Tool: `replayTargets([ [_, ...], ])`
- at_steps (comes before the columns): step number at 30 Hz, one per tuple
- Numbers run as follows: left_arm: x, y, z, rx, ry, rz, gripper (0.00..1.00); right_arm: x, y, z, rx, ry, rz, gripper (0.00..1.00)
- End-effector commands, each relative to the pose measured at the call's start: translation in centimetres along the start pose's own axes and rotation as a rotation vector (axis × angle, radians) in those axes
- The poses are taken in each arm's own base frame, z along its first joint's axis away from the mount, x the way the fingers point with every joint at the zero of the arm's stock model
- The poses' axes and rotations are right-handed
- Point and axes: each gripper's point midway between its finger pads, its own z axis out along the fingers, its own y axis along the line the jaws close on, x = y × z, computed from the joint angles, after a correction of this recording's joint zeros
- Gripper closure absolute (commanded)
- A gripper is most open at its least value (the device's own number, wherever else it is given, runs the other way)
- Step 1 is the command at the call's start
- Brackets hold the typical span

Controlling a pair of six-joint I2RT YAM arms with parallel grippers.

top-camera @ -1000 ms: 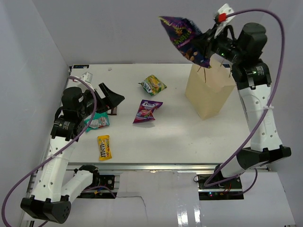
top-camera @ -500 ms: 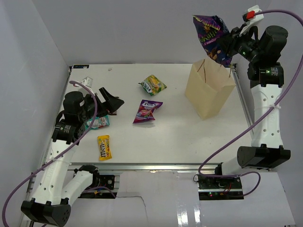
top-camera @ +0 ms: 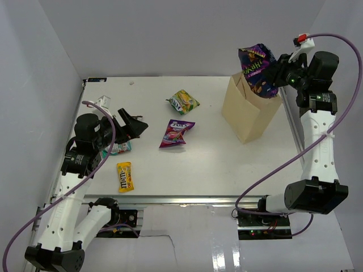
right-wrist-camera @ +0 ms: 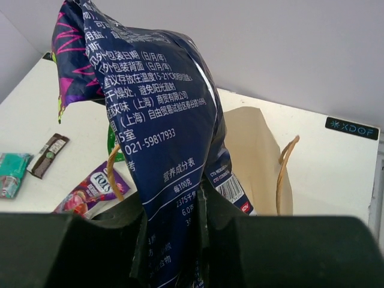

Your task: Place the snacks into the paper bag

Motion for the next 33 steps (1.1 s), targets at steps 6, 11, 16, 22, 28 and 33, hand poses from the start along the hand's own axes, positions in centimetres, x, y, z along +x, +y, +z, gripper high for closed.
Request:
replayTargets([
  [6,0.3,0.0,-0.5,0.006,-0.008,0.005,0.02,-5.8,1.0,-3.7,0.044,-0.221,-0.052,0.92],
  [11,0.2,-0.1,-0.6,0.010,-0.008,0.003,0.02,-3.4,0.4,-3.1,0.041,-0.176,-0.044,0.92],
  [16,0.2,-0.3,-0.6,0.014,-0.009,0.003,0.02,-1.9,-0.4,-2.9,0.048,-0.151,-0.033,0.92],
  [22,0.3,-0.1,-0.6,0.011,-0.004,0.001,0.02,-1.4,-0.4,-3.2,0.045,-0.145,-0.025,0.92],
  [28,0.4,0.0,-0.3,0.008,0.002,0.001,0.02,0.0,0.1,-2.9,-0.013,-0.114,-0.029,0.92],
  [33,0.4,0.0,-0.3,0.009,0.005,0.002,0.02,1.3,-0.3,-2.3,-0.030,-0.084,-0.021,0.92],
])
